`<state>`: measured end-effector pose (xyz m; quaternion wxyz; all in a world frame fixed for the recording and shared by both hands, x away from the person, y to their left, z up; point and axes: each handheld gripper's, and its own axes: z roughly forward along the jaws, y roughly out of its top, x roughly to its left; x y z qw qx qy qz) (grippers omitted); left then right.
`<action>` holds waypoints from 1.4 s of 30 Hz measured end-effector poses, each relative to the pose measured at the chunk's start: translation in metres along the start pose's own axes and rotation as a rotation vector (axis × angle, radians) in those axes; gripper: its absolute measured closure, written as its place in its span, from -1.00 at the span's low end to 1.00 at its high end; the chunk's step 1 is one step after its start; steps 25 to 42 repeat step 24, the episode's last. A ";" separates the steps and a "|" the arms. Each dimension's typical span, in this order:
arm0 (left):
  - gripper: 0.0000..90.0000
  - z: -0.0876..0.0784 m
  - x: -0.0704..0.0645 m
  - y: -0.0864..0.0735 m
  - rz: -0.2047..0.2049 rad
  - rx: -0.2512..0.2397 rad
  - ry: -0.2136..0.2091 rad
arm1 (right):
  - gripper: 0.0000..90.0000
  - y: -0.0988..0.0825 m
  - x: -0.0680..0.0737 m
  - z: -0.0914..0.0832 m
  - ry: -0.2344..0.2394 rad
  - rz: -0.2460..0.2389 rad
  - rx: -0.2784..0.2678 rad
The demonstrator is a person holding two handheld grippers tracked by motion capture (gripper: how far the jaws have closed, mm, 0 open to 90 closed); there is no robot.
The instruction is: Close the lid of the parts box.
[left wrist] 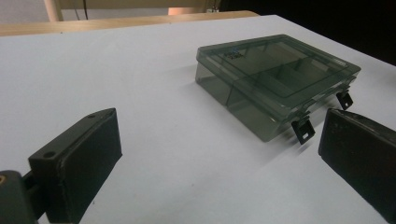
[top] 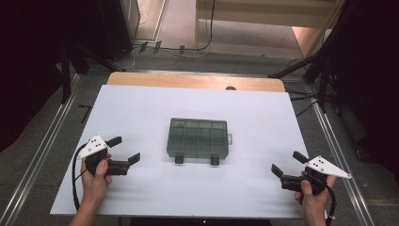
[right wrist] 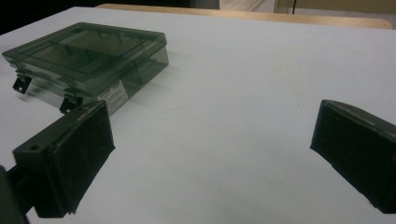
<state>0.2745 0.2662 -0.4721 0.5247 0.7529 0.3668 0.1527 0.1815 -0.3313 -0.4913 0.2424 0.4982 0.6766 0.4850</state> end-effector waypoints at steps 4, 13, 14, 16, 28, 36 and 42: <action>-1.00 -0.011 0.006 -0.004 -0.005 -0.007 0.011 | -1.00 0.000 0.001 -0.001 -0.003 -0.003 0.002; -1.00 -0.027 0.013 -0.012 -0.016 -0.004 0.038 | -1.00 -0.001 0.000 -0.001 -0.005 -0.006 -0.001; -1.00 -0.027 0.014 -0.012 -0.015 -0.007 0.038 | -1.00 -0.001 0.000 -0.001 -0.007 -0.010 -0.002; -1.00 -0.027 0.014 -0.012 -0.016 -0.007 0.040 | -1.00 0.000 0.000 -0.001 -0.005 -0.006 -0.004; -1.00 -0.024 0.013 -0.013 -0.013 0.006 0.038 | -1.00 0.000 0.002 -0.001 0.002 -0.003 -0.007; -1.00 -0.024 0.013 -0.013 -0.013 0.006 0.038 | -1.00 0.000 0.002 -0.001 0.002 -0.003 -0.007; -1.00 -0.024 0.013 -0.013 -0.013 0.006 0.038 | -1.00 0.000 0.002 -0.001 0.002 -0.003 -0.007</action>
